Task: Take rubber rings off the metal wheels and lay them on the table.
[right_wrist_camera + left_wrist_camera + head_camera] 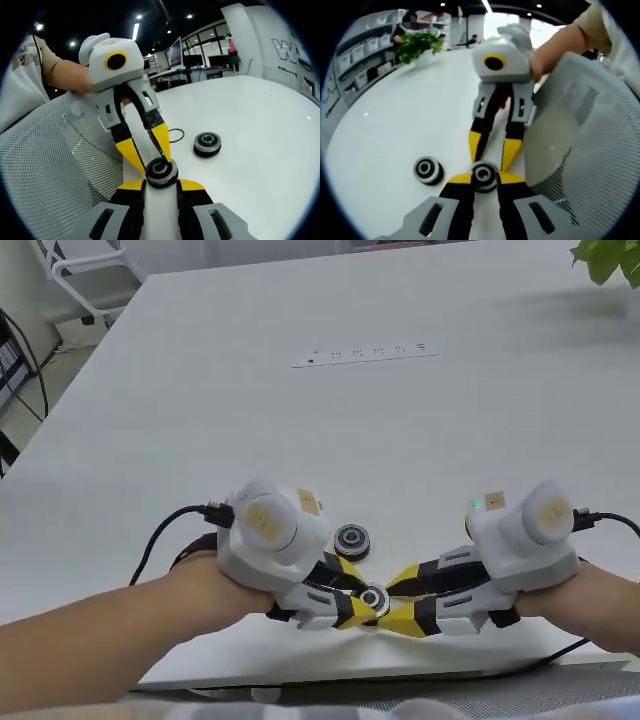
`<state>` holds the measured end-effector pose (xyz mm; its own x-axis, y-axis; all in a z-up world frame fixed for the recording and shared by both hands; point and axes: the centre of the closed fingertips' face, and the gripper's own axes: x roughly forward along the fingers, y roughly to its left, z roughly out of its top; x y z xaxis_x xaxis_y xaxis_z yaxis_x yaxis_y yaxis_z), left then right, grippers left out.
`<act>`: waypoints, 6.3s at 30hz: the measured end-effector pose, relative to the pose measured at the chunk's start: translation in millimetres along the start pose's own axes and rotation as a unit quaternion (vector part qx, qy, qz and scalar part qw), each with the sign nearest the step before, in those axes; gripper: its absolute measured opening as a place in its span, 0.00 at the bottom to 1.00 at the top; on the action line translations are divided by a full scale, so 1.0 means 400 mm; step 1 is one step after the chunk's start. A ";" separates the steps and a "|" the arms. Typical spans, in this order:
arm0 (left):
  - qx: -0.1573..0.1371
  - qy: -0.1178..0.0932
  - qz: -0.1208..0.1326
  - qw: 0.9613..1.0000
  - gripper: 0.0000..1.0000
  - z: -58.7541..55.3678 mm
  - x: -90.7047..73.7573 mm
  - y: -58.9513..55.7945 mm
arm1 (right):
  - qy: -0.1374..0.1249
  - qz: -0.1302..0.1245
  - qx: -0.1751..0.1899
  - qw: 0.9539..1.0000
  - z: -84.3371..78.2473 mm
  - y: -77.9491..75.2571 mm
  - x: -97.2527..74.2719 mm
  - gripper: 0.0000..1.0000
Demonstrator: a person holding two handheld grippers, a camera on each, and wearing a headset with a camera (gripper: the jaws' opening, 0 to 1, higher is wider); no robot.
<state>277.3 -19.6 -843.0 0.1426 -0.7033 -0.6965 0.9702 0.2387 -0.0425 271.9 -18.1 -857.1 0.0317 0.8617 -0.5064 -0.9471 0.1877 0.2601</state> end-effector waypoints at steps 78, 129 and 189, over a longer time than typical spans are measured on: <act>0.012 -0.008 0.046 0.999 0.13 -0.003 0.005 0.007 | -0.051 -0.023 0.169 0.984 0.000 -0.030 -0.033 0.00; 0.008 -0.007 0.053 0.999 0.13 0.001 0.009 0.006 | -0.078 0.002 0.187 0.979 0.045 0.005 -0.026 0.00; -0.036 -0.087 0.098 0.991 0.51 0.040 -0.254 0.022 | -0.100 0.014 0.163 0.981 0.140 -0.003 -0.052 0.00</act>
<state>274.5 43.1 -761.1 0.3650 -0.7420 -0.5623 0.9048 0.4250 0.0265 290.4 -9.8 -801.0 0.1008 0.9380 -0.3317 -0.7968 0.2758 0.5376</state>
